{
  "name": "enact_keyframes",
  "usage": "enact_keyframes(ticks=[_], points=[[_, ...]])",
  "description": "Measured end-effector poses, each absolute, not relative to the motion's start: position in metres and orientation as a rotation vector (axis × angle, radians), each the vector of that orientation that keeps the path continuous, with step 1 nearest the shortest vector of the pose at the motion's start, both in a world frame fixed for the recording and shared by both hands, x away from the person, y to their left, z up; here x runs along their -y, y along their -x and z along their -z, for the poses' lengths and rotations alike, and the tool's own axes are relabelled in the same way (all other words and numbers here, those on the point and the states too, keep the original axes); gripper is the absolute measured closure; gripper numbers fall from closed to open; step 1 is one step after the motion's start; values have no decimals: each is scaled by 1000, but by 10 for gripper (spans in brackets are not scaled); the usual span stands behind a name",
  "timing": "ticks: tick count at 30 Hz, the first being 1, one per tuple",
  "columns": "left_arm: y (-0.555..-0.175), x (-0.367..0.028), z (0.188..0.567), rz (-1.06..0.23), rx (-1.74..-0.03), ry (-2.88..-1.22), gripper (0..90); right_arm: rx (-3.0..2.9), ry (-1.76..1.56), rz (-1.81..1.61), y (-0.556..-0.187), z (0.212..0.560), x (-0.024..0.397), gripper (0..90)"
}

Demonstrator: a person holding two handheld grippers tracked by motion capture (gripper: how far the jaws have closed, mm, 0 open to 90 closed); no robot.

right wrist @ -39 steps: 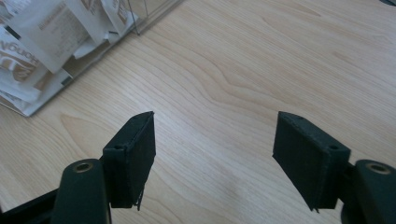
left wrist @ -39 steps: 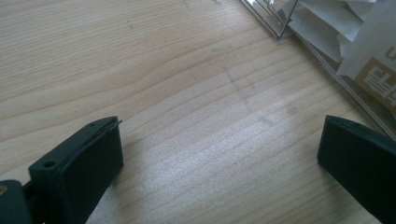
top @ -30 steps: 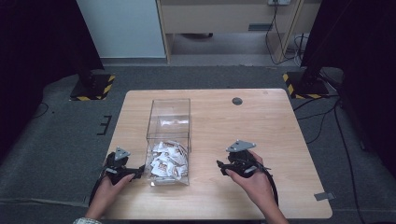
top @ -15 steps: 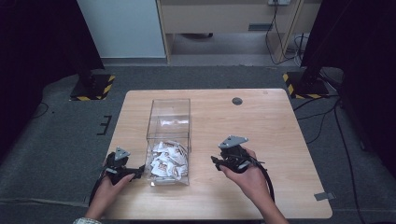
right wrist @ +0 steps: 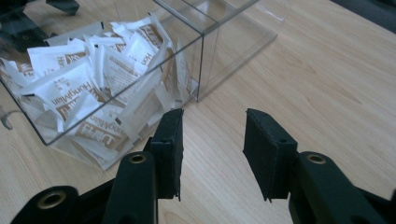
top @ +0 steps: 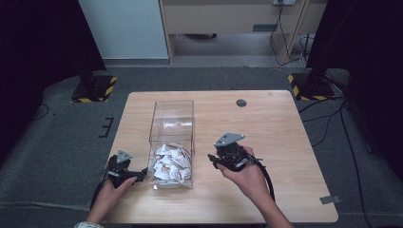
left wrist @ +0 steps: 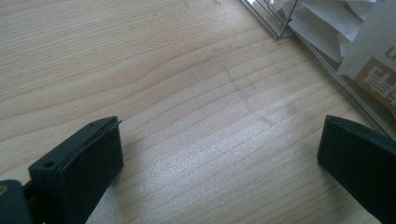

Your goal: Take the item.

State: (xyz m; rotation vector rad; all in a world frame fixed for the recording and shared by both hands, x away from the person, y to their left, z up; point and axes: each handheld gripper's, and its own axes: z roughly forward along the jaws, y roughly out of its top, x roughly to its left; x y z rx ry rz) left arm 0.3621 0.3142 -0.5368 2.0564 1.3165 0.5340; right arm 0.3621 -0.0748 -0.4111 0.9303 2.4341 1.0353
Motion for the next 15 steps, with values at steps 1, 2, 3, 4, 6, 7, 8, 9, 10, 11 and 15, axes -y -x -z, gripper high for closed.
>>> enact_keyframes(ticks=[1, 2, 3, 4, 6, 7, 8, 9, 10, 11, 15], points=[[-362, -314, 537, -534, -1317, -2056, 0, -2434, -928, -1046, -362, 409, 73, 586], [-362, -314, 537, -534, -1317, -2056, 0, -2437, -923, -1051, -363, 407, 72, 589], [-362, -314, 537, -534, -1317, -2056, 0, -2442, -915, -1056, -364, 404, 68, 595], [-362, -314, 537, -534, -1316, -2057, 0, -2442, -915, -1056, -364, 404, 68, 595], [-362, -314, 537, -534, -1316, -2056, 0, -2449, -901, -1051, -364, 402, 65, 598], [-362, -314, 537, -534, -1317, -2056, 0, -2452, -890, -1052, -364, 401, 63, 599], [-362, -314, 537, -534, -1317, -2056, 0, -2454, -885, -1058, -364, 399, 61, 601], [-362, -314, 537, -534, -1317, -2056, 0, -2453, -882, -1061, -364, 398, 59, 604], [-362, -314, 537, -534, -1317, -2056, 0, -2458, -877, -1068, -364, 397, 57, 605], [-362, -314, 537, -534, -1317, -2056, 0, -2457, -872, -1076, -364, 396, 55, 609], [-362, -314, 537, -534, -1317, -2056, 0, -2466, -854, -1080, -365, 392, 48, 620]])
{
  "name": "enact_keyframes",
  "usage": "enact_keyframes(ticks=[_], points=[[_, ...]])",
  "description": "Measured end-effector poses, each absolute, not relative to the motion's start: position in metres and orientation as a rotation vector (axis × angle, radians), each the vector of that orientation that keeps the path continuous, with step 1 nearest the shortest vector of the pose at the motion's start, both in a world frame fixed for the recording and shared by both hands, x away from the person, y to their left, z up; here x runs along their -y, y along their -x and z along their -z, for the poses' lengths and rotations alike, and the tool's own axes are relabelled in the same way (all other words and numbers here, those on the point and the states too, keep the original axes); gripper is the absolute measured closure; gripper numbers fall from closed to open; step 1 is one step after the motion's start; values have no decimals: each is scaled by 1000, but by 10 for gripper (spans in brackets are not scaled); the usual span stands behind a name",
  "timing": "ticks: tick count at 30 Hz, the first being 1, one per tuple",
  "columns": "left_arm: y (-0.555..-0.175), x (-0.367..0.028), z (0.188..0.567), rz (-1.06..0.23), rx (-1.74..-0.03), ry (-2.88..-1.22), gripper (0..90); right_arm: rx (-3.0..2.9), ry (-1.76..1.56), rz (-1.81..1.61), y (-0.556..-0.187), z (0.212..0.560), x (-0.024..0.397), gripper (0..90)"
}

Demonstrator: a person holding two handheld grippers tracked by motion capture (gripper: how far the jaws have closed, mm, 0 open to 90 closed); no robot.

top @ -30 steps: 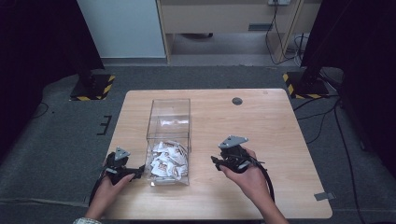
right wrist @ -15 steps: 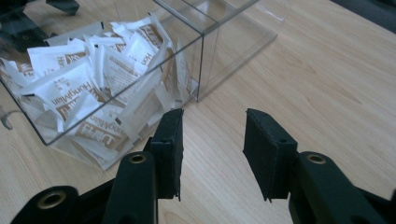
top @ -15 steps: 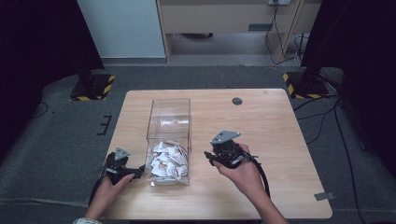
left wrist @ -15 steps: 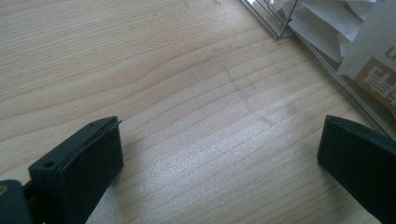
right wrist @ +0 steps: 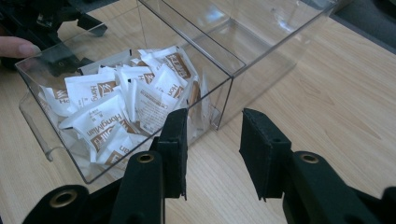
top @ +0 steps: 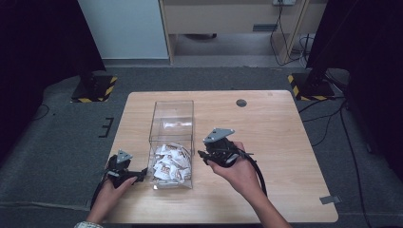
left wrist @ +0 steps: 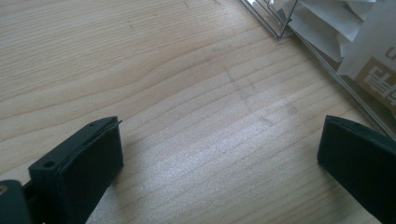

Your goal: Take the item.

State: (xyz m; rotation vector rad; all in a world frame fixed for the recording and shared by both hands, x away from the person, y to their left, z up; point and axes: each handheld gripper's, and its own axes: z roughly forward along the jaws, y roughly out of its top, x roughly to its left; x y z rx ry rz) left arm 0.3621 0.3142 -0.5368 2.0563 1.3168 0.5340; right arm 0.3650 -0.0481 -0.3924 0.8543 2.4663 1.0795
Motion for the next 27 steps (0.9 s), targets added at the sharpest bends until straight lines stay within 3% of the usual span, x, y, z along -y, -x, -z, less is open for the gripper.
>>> enact_keyframes(ticks=[27], points=[[-362, -314, 537, -533, -1317, -2056, 0, -2561, -768, -1097, -366, 408, -9, 702]])
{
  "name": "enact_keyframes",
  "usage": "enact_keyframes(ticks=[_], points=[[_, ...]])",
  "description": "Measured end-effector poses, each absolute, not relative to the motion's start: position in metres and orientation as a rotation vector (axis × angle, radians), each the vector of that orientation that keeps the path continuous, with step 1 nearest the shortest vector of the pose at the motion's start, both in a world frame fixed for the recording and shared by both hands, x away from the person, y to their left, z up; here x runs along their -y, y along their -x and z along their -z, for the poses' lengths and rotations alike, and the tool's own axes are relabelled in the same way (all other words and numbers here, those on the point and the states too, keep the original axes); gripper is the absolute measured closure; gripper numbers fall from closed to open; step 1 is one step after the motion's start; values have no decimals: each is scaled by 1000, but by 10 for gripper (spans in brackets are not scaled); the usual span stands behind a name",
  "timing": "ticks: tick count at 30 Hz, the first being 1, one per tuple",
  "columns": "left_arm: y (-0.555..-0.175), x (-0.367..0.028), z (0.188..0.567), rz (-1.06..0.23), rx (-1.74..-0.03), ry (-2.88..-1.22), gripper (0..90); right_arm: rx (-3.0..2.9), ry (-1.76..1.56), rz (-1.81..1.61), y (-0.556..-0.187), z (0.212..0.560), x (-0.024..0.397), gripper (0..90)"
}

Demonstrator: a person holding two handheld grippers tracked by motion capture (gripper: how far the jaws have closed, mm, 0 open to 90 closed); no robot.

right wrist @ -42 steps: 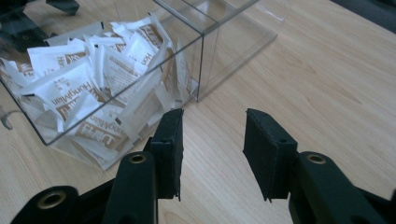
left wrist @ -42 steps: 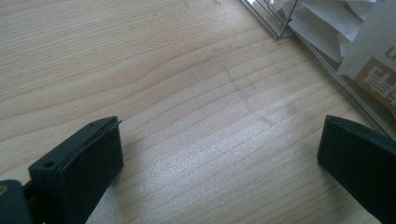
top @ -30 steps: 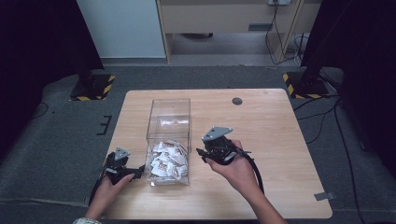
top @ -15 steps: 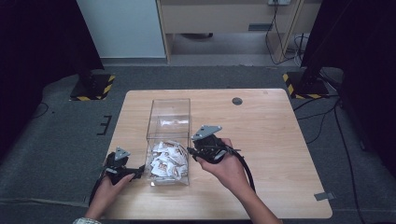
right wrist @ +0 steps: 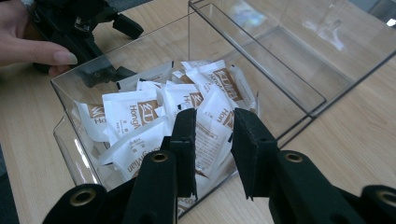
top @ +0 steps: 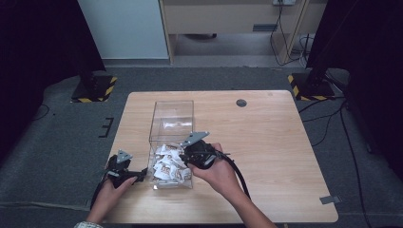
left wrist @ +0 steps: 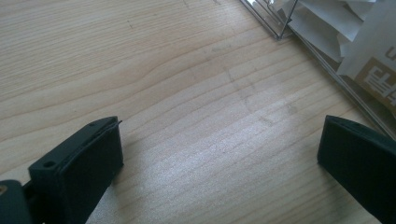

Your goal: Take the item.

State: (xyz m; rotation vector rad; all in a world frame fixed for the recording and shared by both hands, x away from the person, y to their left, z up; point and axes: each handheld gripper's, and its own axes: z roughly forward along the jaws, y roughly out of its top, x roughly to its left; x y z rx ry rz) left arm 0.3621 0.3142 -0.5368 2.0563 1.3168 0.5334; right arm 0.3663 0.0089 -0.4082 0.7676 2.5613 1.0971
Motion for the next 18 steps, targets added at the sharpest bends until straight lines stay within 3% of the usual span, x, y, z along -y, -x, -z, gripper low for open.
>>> enact_keyframes(ticks=[18], points=[[-362, -314, 537, -533, -1316, -2057, 0, -2623, -758, -1066, -368, 431, -30, 724]])
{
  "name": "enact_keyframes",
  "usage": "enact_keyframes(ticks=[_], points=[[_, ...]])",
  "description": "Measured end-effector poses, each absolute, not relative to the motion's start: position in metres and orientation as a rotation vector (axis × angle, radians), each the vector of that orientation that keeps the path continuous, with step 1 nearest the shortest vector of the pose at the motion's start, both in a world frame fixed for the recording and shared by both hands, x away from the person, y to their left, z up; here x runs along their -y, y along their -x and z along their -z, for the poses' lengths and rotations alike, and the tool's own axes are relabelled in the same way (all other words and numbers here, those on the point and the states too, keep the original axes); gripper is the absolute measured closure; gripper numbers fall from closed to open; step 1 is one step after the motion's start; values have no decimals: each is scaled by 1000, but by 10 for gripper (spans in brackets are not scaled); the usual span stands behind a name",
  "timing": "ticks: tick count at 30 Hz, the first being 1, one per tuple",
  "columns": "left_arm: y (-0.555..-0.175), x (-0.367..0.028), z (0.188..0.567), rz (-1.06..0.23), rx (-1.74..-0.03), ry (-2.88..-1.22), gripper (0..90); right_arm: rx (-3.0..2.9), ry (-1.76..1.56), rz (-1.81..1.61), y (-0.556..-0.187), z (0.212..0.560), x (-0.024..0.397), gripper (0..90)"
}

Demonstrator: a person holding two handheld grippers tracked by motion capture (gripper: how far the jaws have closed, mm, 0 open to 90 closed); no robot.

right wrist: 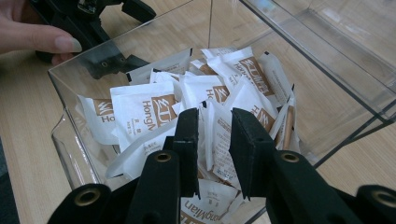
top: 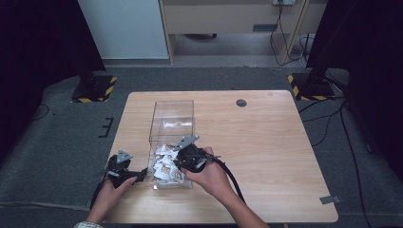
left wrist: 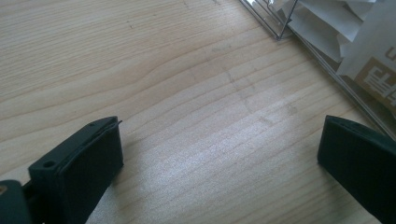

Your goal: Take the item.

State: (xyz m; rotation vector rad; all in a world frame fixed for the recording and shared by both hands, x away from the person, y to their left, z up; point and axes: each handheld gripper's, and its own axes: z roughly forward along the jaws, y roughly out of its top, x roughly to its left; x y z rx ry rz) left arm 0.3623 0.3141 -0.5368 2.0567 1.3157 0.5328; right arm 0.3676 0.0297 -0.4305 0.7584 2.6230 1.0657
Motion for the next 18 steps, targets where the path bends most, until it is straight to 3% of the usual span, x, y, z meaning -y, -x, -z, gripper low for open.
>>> enact_keyframes(ticks=[18], points=[[-362, -314, 537, -532, -1316, -2056, 0, -2645, -767, -1004, -370, 445, -36, 747]])
